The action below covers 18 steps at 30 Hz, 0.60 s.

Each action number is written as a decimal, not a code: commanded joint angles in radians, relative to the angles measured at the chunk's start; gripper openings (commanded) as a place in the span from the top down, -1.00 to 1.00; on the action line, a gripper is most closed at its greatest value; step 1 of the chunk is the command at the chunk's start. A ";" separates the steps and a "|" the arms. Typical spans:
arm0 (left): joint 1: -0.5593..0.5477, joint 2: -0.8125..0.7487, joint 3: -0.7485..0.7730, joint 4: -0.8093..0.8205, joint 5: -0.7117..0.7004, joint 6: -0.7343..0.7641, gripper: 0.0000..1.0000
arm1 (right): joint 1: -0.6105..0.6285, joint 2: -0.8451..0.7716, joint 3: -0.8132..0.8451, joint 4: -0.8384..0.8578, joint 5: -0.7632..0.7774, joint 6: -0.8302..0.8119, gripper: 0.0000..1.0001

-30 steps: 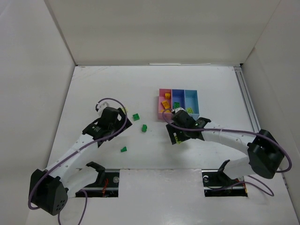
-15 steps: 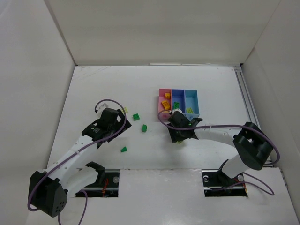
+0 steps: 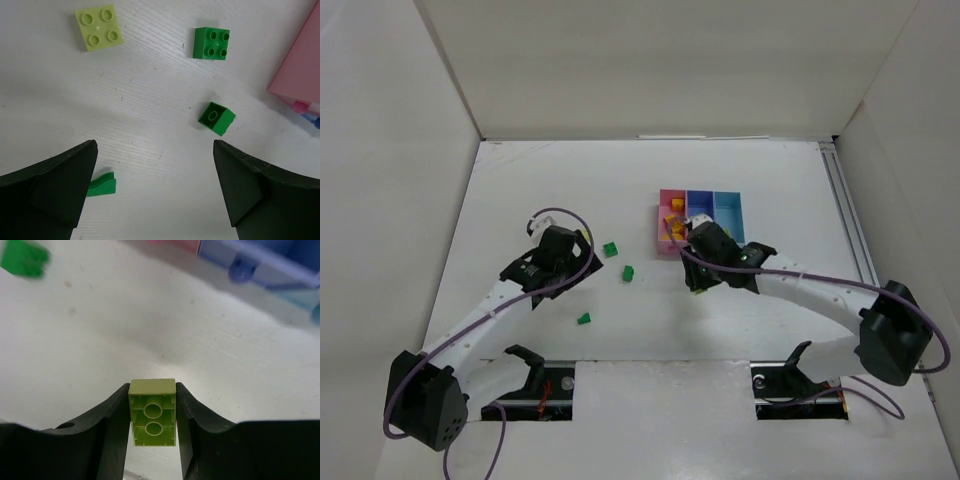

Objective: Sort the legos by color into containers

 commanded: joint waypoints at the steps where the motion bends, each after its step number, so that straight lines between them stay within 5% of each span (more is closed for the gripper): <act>1: 0.016 0.032 0.082 0.047 -0.034 0.043 -1.00 | -0.072 -0.078 0.121 -0.027 0.006 -0.051 0.51; 6: 0.088 0.164 0.202 0.065 -0.043 0.102 -1.00 | -0.299 -0.092 0.209 -0.049 0.015 -0.105 0.51; 11: 0.160 0.259 0.251 0.122 0.017 0.161 -1.00 | -0.401 -0.030 0.259 0.017 -0.011 -0.125 0.51; 18: 0.181 0.374 0.325 0.136 0.020 0.180 -1.00 | -0.459 0.096 0.331 0.031 -0.020 -0.174 0.13</act>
